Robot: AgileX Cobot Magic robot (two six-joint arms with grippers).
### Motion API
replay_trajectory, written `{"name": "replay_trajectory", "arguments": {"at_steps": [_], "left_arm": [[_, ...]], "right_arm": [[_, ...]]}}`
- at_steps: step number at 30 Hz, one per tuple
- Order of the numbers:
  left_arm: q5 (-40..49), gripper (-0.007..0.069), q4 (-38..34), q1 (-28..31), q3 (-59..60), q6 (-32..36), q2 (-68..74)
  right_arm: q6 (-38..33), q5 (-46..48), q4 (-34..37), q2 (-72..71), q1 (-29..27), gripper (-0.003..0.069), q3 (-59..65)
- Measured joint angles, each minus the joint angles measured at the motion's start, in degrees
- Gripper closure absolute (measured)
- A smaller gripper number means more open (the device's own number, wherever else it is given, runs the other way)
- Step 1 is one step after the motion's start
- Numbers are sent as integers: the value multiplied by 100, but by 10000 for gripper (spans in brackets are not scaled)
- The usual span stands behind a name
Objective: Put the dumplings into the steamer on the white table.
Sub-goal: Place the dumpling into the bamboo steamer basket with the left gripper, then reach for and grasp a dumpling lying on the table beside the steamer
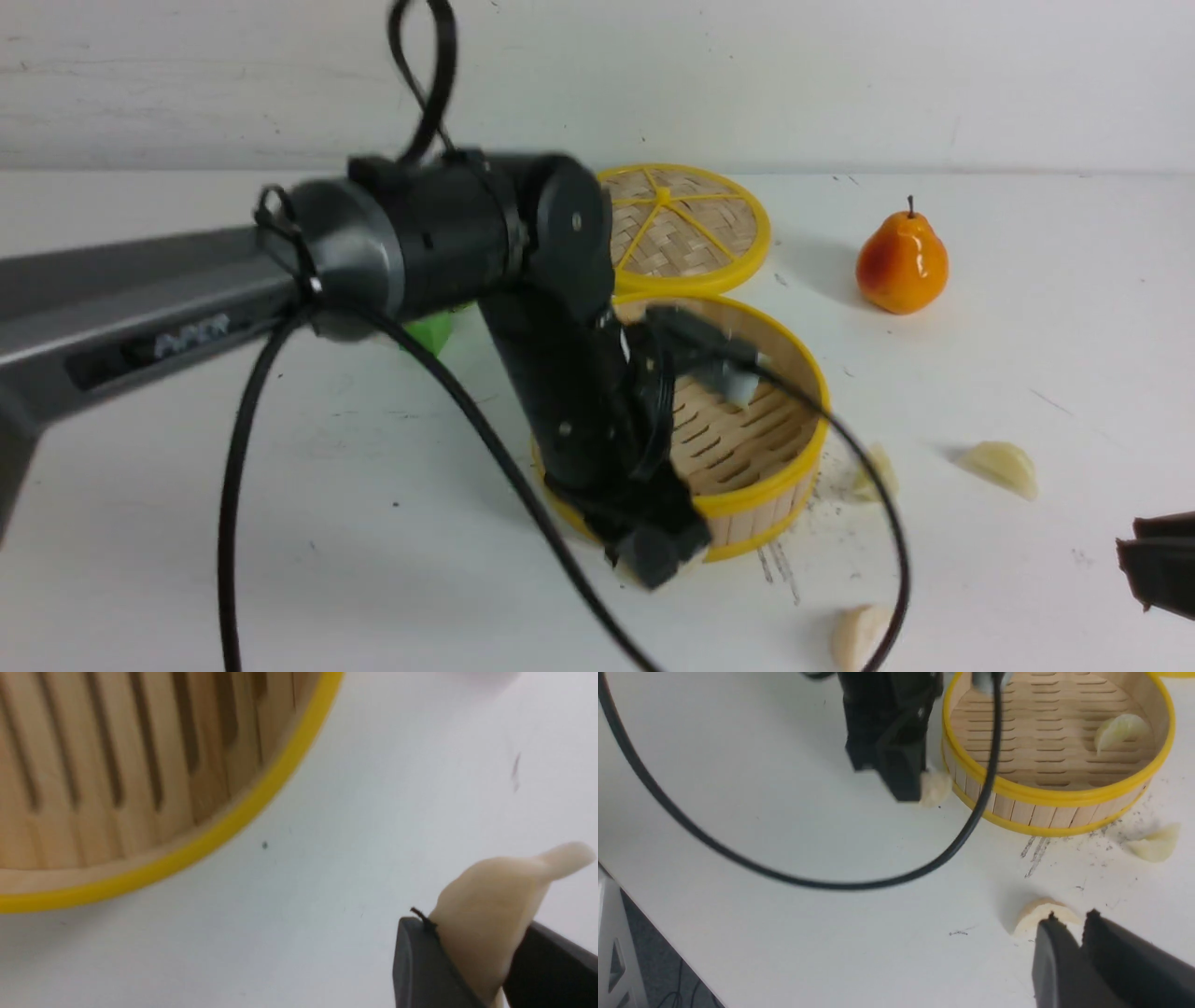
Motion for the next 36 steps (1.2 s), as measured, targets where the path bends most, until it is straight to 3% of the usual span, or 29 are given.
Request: {"name": "replay_trajectory", "arguments": {"at_steps": [7,15,21,26,28,33,36], "left_arm": [[-728,409,275,365,-1580,-2122,442],[-1394,409,435,870,-1930,-3121,1712],[-1493,369,482,1032,-1930,-3229,2161],[-1060,197,482,1027,-2192,-3243,2087],[-692,170,482,1027,-2416,-3200,1959],[133,197,501,1027,-3142,-2881,1371],[450,292,609,1027,-3414,-2670,829]], "right_arm": [[0,-7,0,0,0,566,0],[0,35,0,0,0,559,0],[125,170,-22,15,0,557,0],[815,189,-496,538,0,555,0],[983,182,-638,829,30,555,0],[1197,39,-896,1648,499,555,-12],[1401,-99,-1243,2289,953,552,-148]]}}
